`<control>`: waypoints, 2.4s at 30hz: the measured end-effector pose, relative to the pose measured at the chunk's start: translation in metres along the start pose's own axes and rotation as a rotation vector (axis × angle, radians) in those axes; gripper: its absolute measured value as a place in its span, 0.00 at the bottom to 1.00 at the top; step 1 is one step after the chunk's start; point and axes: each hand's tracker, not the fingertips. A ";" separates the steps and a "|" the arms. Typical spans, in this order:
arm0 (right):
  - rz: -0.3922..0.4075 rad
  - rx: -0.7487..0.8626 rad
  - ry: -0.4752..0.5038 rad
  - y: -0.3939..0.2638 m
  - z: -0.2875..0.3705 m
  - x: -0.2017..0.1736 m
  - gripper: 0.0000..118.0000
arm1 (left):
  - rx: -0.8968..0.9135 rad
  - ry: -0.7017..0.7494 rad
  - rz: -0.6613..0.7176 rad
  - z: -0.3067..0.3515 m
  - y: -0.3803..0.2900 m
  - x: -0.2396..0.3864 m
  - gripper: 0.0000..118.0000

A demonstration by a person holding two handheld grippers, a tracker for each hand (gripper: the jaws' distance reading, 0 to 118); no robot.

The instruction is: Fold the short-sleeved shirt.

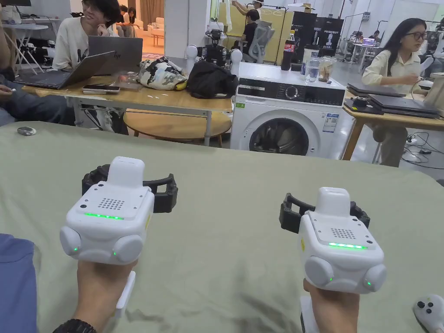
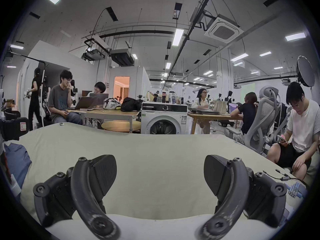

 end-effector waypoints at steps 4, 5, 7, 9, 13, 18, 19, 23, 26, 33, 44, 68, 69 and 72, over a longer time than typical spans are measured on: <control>0.006 -0.008 0.008 0.001 0.001 -0.001 0.88 | 0.003 -0.016 -0.016 0.003 0.001 0.003 0.96; 0.013 -0.005 0.008 0.001 0.002 -0.001 0.88 | 0.009 -0.014 -0.029 0.005 0.001 0.004 0.96; 0.020 -0.004 0.008 0.002 0.004 -0.001 0.88 | 0.016 -0.013 -0.043 0.007 0.000 0.004 0.96; 0.016 -0.001 0.012 0.003 0.004 -0.001 0.88 | 0.012 -0.015 -0.041 0.008 0.000 0.003 0.96; 0.019 0.003 0.010 0.004 0.004 -0.001 0.88 | 0.011 -0.012 -0.024 0.007 -0.001 0.000 0.96; 0.003 0.004 -0.003 0.001 0.003 0.001 0.88 | -0.005 -0.006 0.014 0.004 -0.002 -0.005 0.96; 0.001 0.004 -0.003 0.001 0.003 0.001 0.88 | -0.005 -0.006 0.017 0.004 -0.002 -0.005 0.96; 0.006 0.004 -0.012 -0.002 0.004 0.002 0.88 | -0.005 -0.017 0.015 0.005 -0.001 -0.005 0.96; 0.017 0.003 -0.012 -0.003 0.006 0.002 0.88 | -0.001 -0.028 0.016 0.008 0.000 -0.005 0.96; -0.005 -0.008 -0.023 -0.005 0.007 0.005 0.88 | -0.001 -0.017 0.053 0.011 0.001 -0.009 0.96; 0.008 0.014 -0.020 -0.003 0.011 -0.001 0.88 | 0.014 -0.006 0.054 0.016 0.000 -0.007 0.96; 0.015 0.023 -0.040 -0.002 0.017 -0.003 0.85 | 0.011 -0.011 0.032 0.021 0.003 0.000 0.94; 0.013 0.024 -0.039 -0.003 0.018 -0.003 0.78 | 0.013 -0.018 0.035 0.022 0.003 0.000 0.89; 0.018 0.029 -0.036 -0.003 0.018 -0.003 0.15 | 0.024 -0.027 0.033 0.024 0.003 0.000 0.45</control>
